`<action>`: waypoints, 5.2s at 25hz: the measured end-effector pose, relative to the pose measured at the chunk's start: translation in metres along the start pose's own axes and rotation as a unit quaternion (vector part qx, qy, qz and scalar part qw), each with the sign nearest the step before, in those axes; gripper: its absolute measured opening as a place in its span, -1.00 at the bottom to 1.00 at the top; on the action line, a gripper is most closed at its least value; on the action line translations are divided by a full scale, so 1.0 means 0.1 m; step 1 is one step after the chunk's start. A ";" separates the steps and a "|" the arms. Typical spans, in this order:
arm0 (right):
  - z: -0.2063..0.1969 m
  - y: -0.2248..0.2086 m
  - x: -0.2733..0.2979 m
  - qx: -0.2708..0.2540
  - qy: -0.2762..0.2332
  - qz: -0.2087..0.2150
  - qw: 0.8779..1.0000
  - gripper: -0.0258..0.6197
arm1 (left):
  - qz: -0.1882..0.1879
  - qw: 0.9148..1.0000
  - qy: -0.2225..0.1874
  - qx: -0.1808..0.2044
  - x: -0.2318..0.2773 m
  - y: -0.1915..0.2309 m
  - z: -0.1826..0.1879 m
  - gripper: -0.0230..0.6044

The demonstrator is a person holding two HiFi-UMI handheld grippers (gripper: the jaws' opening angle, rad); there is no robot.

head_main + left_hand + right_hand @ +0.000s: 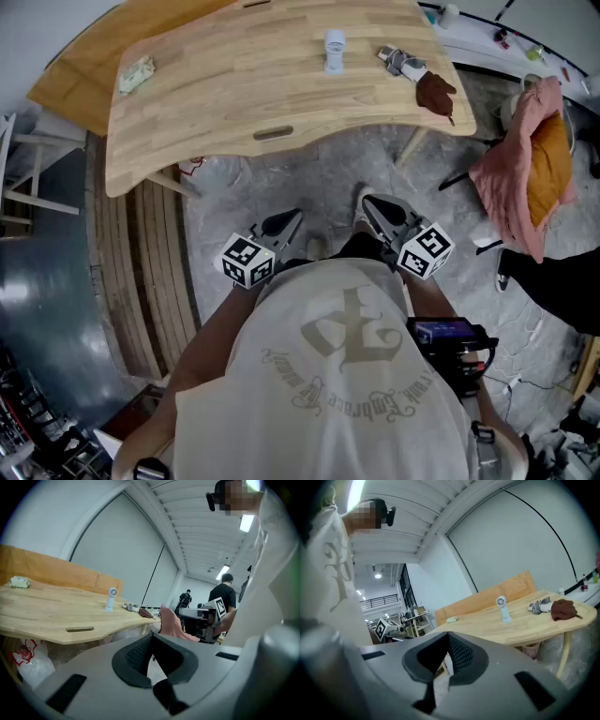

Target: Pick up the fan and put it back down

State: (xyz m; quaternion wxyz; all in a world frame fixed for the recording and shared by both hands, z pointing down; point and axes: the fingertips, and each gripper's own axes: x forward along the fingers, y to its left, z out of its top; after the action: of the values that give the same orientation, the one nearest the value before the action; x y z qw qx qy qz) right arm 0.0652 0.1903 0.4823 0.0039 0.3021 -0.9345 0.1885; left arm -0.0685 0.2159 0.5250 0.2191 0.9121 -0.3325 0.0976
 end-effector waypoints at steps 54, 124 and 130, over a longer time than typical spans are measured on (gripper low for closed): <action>0.42 -1.48 0.91 0.026 0.071 0.033 0.997 -0.87 | 0.071 0.997 -0.008 -0.042 0.93 0.85 0.72 -0.90; 0.90 -3.15 1.28 0.072 0.087 -0.098 0.989 -0.87 | -0.128 0.964 0.124 0.197 3.38 2.73 2.38 0.22; 0.86 -3.16 1.20 0.083 0.084 -0.128 0.985 -0.87 | -0.170 0.946 0.157 0.225 3.59 2.75 2.32 0.23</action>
State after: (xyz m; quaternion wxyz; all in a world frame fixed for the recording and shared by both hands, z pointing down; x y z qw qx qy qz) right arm 0.1556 -0.1437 0.5280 0.0817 0.4012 -0.8658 0.2878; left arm 0.0335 -0.2821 0.5276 0.0703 0.9539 -0.1030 0.2728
